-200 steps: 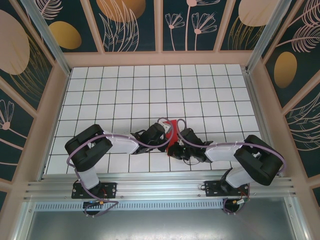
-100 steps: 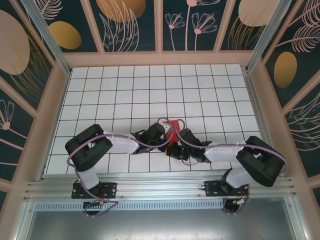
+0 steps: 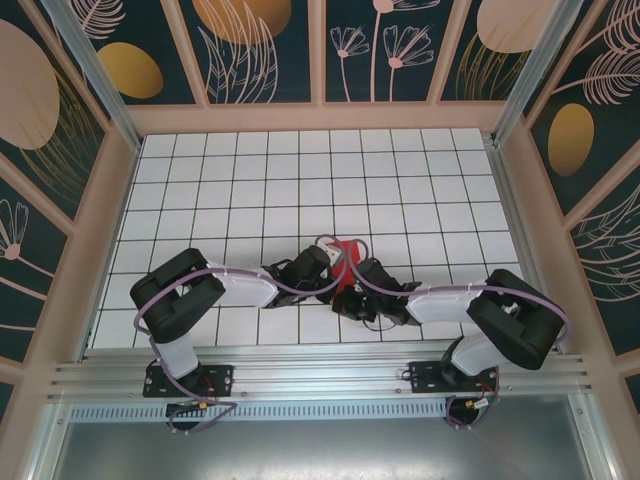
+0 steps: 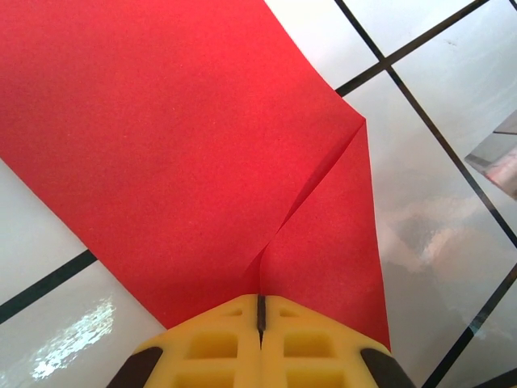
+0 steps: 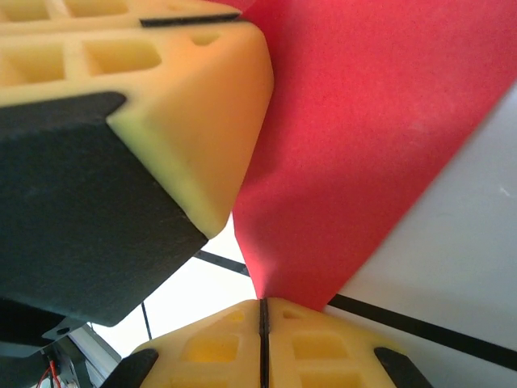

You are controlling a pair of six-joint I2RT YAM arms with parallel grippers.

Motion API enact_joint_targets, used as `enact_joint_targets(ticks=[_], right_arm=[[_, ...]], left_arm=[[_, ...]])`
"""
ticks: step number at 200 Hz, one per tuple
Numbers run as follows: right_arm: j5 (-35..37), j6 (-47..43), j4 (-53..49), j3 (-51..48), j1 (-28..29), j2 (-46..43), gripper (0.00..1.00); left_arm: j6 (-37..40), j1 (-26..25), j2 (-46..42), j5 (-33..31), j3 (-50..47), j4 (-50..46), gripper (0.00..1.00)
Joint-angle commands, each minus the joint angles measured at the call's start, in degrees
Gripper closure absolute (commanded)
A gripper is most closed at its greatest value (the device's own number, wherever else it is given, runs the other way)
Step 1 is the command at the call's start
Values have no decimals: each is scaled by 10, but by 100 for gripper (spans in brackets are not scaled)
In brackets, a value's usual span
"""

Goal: Fold a paper plane with a square sheet of paper (pick it up from the middle)
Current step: Third fold the triangle at the center of the table.

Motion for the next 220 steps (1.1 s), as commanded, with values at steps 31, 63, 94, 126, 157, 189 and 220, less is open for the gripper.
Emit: enact_joint_targets(ticks=[31,63,94,126,157,189,220], right_arm=[[55,-43,-110,10,-30,-106,86],[21,-74,-117,-19,-121,-181,83],[-30,-113,-122,-18,-186,-200,82],[-54,-120,-101,-5,-193,-179,83],[-77,-121,-67,-2,-193,-159,83],[-100,-124,-43,9,-192,-121,85],[-112,-125,-26,22,-190,-90,86]], left_arm=[[-8,4,-30,-4,12,-58,82],[-19,3,-94,-30,37,-91,59],[-47,4,-138,-44,41,-109,56],[-92,4,-155,10,29,-76,84],[-114,4,-138,74,13,-26,99],[-131,3,-87,93,15,-7,100],[-128,3,-43,57,36,-37,100]])
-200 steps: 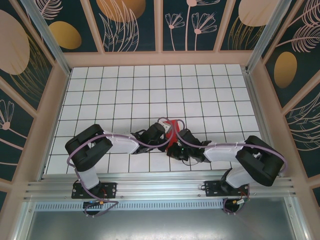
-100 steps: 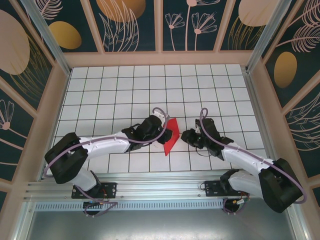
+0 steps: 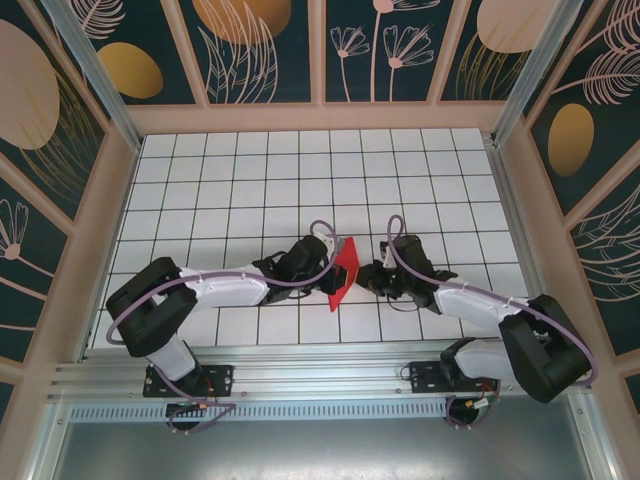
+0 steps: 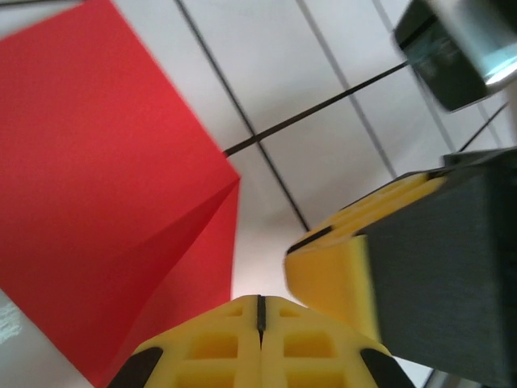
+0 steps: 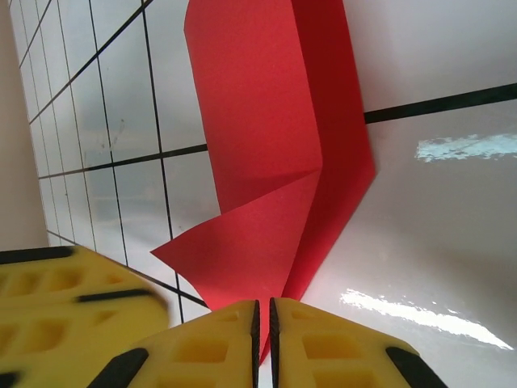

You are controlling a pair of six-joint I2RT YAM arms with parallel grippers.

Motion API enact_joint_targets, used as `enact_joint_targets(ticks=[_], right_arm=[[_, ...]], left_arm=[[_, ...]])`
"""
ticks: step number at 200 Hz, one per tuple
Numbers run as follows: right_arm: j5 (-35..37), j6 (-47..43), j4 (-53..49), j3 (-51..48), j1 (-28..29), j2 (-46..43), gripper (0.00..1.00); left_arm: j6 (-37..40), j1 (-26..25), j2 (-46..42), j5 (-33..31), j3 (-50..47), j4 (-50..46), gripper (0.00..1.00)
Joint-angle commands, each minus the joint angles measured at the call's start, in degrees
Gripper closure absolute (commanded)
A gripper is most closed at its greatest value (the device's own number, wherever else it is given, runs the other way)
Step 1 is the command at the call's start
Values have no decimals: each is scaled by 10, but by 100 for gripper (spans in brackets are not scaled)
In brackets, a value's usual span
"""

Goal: Fold a paper plane with a square sheet of paper (pick it up from the middle)
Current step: Third fold the triangle at the center of the table.

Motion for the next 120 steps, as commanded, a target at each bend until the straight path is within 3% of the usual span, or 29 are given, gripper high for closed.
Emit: enact_joint_targets(ticks=[1,45,120], right_arm=[[-26,-14,34,25,-1,20,86],[-21,-19,31,50,2,66,87],[3,-32,29,85,9,145,90]], left_arm=[[-11,3,28,-12,16,-8,100],[-3,4,68,-60,23,-38,100],[13,4,71,-49,6,-23,100]])
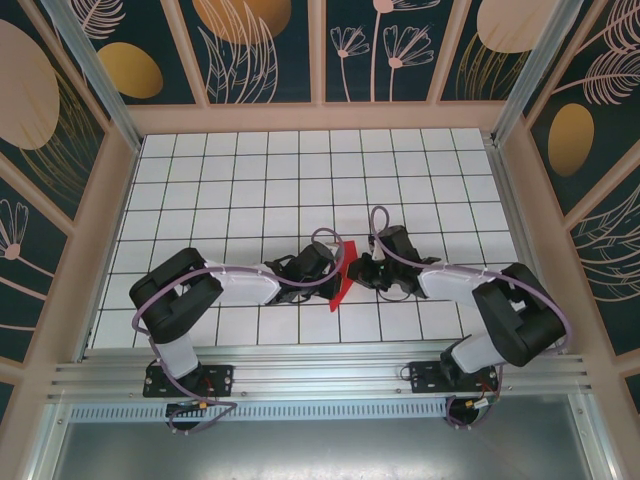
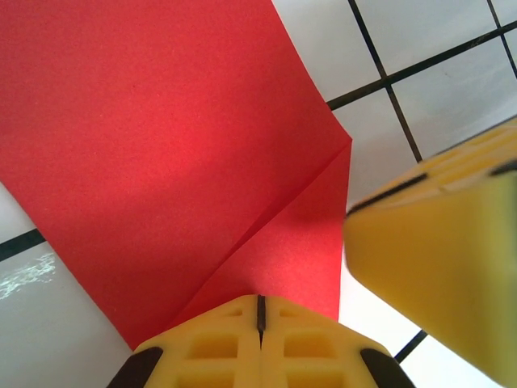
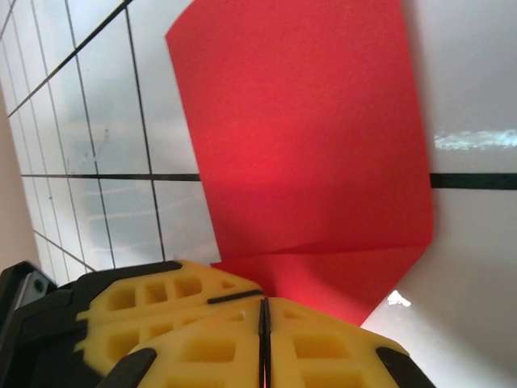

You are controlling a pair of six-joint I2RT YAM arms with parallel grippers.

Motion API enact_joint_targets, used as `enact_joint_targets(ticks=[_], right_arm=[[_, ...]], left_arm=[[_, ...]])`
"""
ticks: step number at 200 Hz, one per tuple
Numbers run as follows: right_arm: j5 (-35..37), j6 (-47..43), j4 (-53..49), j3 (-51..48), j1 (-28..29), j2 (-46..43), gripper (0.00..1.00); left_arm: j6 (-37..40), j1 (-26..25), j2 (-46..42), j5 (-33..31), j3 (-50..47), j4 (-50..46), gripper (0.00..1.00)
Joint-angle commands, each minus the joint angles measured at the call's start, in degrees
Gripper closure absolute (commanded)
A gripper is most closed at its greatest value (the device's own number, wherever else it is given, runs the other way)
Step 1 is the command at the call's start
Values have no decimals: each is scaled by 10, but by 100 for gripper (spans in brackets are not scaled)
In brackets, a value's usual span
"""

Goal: Fold a paper plane with a square sheet of paper (pick it up from the middle)
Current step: Third fold the triangle at the center of the table.

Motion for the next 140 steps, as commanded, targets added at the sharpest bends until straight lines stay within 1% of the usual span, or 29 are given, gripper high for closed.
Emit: enact_joint_targets(ticks=[1,48,80,140], right_arm=[[14,-19,7,21,3,24,90],[60,-37,-39,37,2,70,91],[74,-42,-63,42,2,68,91],[22,-42,-13,29,-10,26,91]], left_arm=[[14,3,4,-6,-5,0,100],[24,3,0,-14,-10,-15,100],[28,3,-2,-18,-13,-20,100],[30,4,14,-13,-19,-18,100]])
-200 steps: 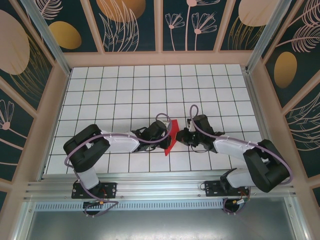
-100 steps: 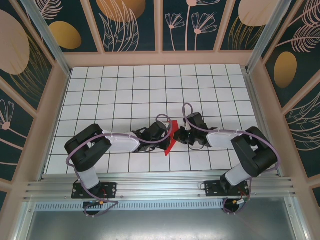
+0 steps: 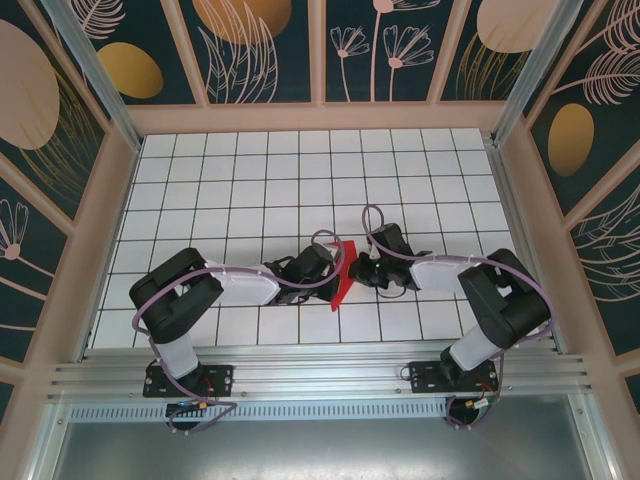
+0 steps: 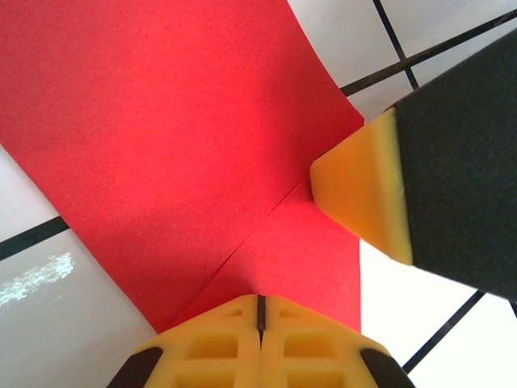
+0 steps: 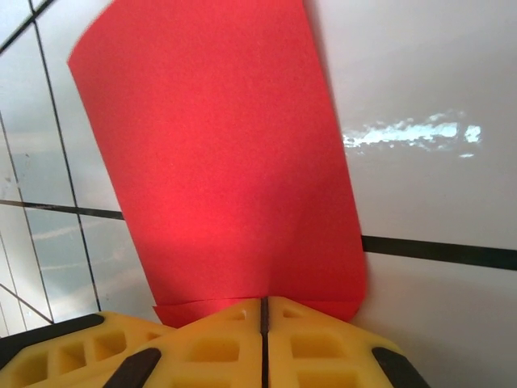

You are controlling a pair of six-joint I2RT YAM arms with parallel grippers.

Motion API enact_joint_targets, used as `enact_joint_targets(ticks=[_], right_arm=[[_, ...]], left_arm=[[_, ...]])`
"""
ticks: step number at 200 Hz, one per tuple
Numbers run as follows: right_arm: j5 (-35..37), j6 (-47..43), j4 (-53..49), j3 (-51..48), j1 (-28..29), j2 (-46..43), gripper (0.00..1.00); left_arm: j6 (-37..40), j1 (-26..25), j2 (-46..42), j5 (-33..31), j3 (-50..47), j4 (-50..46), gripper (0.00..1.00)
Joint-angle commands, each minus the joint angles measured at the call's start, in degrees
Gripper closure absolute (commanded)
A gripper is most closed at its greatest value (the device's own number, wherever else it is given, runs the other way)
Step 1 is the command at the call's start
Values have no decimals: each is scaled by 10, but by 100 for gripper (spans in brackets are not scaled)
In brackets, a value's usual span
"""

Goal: Fold a paper plane with a square sheet of paper (pick it up from the middle)
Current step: Third fold the triangle at the center of the table.

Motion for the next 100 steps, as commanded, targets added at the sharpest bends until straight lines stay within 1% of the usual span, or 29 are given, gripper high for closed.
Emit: enact_joint_targets(ticks=[1,5,10,29,72,100], right_arm=[[-21,-11,17,-6,-8,-29,91],[-26,-11,22,-9,-8,-30,91],[-30,-10,27,-11,-27,-29,91],[-39,-12,39,-20,-40,-24,91],[-15,-18,27,-34,-47,21,91],[-8,-22,8,-29,-47,2,91]], left_arm=[[9,3,14,-3,-12,-13,100],[9,3,15,-2,-13,-13,100],[8,4,15,-2,-14,-12,100],[9,3,13,-2,-16,-12,100],[10,4,13,-1,-17,-15,100],[14,4,11,1,-17,-17,100]])
